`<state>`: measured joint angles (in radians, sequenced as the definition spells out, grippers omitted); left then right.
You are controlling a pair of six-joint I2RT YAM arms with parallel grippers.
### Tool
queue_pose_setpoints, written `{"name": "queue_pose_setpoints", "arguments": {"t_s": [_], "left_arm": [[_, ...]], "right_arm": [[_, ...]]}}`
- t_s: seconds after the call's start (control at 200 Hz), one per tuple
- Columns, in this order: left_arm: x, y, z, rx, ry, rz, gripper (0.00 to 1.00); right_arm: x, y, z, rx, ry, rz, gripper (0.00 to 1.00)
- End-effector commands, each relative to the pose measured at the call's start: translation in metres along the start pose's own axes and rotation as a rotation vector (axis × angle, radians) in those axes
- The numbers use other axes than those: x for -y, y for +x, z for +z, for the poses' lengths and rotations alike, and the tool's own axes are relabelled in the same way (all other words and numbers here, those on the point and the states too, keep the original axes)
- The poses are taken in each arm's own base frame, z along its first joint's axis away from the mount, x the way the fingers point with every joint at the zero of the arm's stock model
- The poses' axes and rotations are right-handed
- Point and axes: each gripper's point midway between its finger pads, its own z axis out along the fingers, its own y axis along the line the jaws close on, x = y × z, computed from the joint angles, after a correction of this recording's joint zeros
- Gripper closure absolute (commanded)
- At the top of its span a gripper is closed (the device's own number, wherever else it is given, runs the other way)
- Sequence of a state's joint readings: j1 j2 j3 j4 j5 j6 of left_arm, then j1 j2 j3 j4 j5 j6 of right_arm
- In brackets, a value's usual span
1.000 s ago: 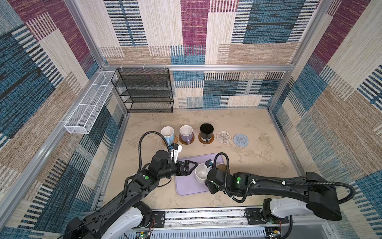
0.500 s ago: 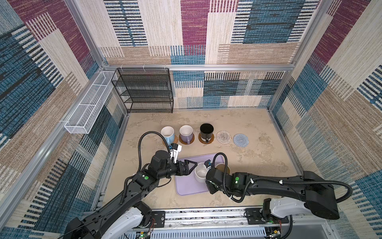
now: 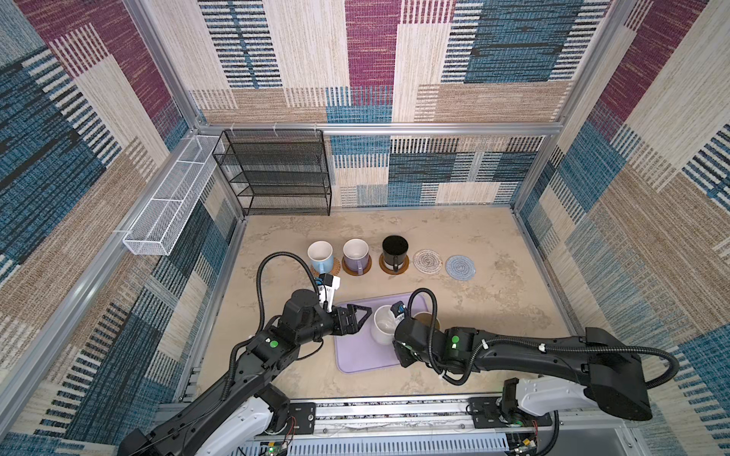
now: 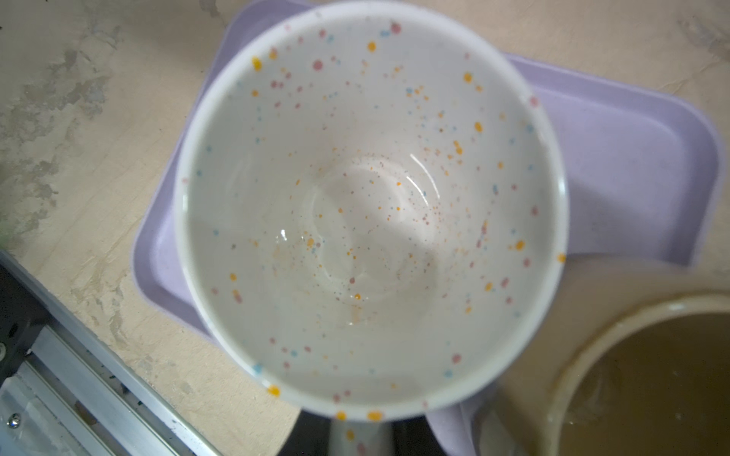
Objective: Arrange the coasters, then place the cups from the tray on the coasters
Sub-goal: 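Grasp the white speckled mug rim with right gripper and lift it, then carry the white speckled mug with right gripper toward the patterned coaster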
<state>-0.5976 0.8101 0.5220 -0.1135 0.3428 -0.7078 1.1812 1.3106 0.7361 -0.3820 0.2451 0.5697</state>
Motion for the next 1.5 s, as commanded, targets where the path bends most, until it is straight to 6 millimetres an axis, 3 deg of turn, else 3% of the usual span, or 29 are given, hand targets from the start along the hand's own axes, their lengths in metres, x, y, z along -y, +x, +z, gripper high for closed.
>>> {"name": "queue_pose_setpoints", "arguments": {"t_s": [0.0,0.22,0.436,0.721,0.912,1.192,1.352,1.497], "left_arm": [[0.002,-0.005,-0.002,0.033,0.01,-0.002,0.02],[0.004,-0.01,-0.012,0.087,0.017,0.034,0.01],[0.003,-0.02,-0.019,0.157,0.006,0.026,0.01],[0.036,-0.041,-0.006,0.144,0.11,0.051,0.01],[0.048,-0.063,0.0,0.165,0.105,0.06,0.01],[0.086,-0.085,0.009,0.152,0.204,0.139,0.02],[0.089,-0.089,0.028,0.113,0.214,0.143,0.04],[0.083,-0.095,0.048,0.095,0.181,0.12,0.02]], "right_arm": [[-0.009,-0.029,-0.01,0.109,-0.024,0.002,1.0],[-0.001,-0.044,-0.023,0.147,0.037,-0.025,1.0],[0.006,-0.072,-0.046,0.223,0.077,-0.034,1.0],[0.03,-0.109,-0.067,0.287,0.069,-0.005,1.0],[0.046,-0.134,-0.084,0.347,0.074,0.013,1.0],[0.092,-0.164,-0.094,0.411,0.103,0.115,1.0],[0.124,-0.171,-0.09,0.412,0.18,0.181,1.0],[0.163,-0.166,-0.078,0.386,0.3,0.264,1.0]]}}
